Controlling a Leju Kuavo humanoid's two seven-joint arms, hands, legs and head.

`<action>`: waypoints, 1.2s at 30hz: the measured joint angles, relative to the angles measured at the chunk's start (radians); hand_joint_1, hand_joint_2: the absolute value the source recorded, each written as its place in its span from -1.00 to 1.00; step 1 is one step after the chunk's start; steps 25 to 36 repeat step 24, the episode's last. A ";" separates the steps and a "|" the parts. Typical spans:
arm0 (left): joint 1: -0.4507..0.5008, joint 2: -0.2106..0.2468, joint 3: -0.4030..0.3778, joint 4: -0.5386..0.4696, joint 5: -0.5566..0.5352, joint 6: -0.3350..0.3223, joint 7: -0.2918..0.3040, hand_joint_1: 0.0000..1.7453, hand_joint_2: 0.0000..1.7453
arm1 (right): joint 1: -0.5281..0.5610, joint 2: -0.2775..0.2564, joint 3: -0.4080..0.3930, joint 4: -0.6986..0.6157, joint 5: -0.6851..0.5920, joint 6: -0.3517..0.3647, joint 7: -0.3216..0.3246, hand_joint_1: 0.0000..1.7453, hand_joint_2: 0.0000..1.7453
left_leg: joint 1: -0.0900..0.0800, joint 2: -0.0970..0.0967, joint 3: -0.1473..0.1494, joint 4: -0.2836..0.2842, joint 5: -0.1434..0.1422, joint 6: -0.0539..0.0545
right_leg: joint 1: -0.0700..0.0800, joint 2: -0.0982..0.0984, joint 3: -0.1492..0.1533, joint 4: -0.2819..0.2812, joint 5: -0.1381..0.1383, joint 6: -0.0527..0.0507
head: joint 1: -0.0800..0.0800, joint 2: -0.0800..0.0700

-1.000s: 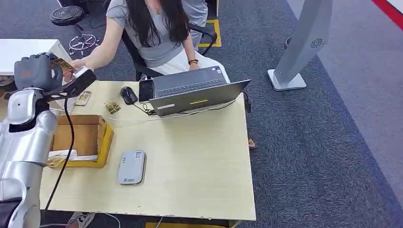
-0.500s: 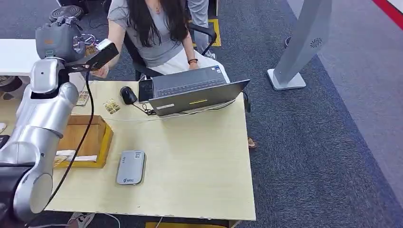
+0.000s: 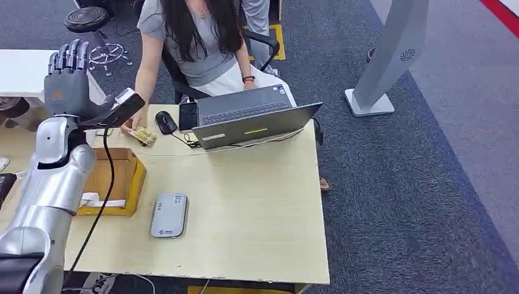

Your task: Pass the card to the sensor for recognition and then transmit it.

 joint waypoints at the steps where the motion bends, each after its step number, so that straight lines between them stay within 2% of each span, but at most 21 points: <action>1: 0.005 0.002 0.000 -0.010 0.000 0.000 0.000 -1.00 1.00 | 0.000 0.000 0.000 0.000 0.000 0.000 0.000 -1.00 -1.00 | 0.000 0.000 0.000 0.000 0.000 0.000 | 0.000 0.000 0.000 0.000 0.000 0.000 | 0.000 0.000; 15: 0.026 0.012 0.004 -0.052 0.013 -0.001 -0.007 -1.00 1.00 | 0.000 0.000 0.000 0.000 -0.001 -0.002 0.000 -1.00 -1.00 | 0.000 0.000 0.000 0.000 0.000 0.000 | 0.000 0.000 0.000 0.000 0.000 0.000 | 0.000 0.000; 17: 0.052 0.015 0.016 -0.074 0.051 0.003 -0.037 -1.00 1.00 | 0.000 0.000 -0.002 0.000 -0.005 -0.006 -0.007 -1.00 -1.00 | 0.000 0.001 0.000 0.000 0.000 0.000 | 0.000 0.001 0.000 0.000 0.000 0.000 | 0.000 0.000; 19: 0.134 0.024 0.030 -0.147 0.137 0.015 -0.096 -1.00 1.00 | 0.000 0.000 -0.008 0.000 -0.017 -0.017 -0.018 -1.00 -1.00 | -0.001 0.005 0.002 -0.001 -0.001 0.000 | -0.001 0.004 0.001 0.000 0.000 0.000 | 0.001 0.000; 21: 0.281 0.031 0.065 -0.277 0.265 0.030 -0.182 -1.00 1.00 | 0.002 0.001 -0.023 0.000 -0.035 -0.026 -0.031 -1.00 -1.00 | -0.002 0.010 0.005 -0.001 -0.004 -0.001 | -0.002 0.009 0.002 0.000 -0.002 0.000 | -0.003 0.000; 24: 0.559 0.026 0.123 -0.494 0.517 0.000 -0.356 -1.00 1.00 | 0.005 0.002 -0.049 0.000 -0.063 -0.037 -0.046 -1.00 -1.00 | -0.003 0.016 0.008 -0.001 -0.010 -0.001 | -0.003 0.016 0.003 0.000 -0.006 0.000 | -0.003 0.000; 36: 0.559 0.026 0.123 -0.494 0.517 0.000 -0.356 -1.00 1.00 | 0.005 0.002 -0.049 0.000 -0.063 -0.037 -0.046 -1.00 -1.00 | -0.003 0.016 0.008 -0.001 -0.010 -0.001 | -0.003 0.016 0.003 0.000 -0.006 0.000 | -0.003 0.000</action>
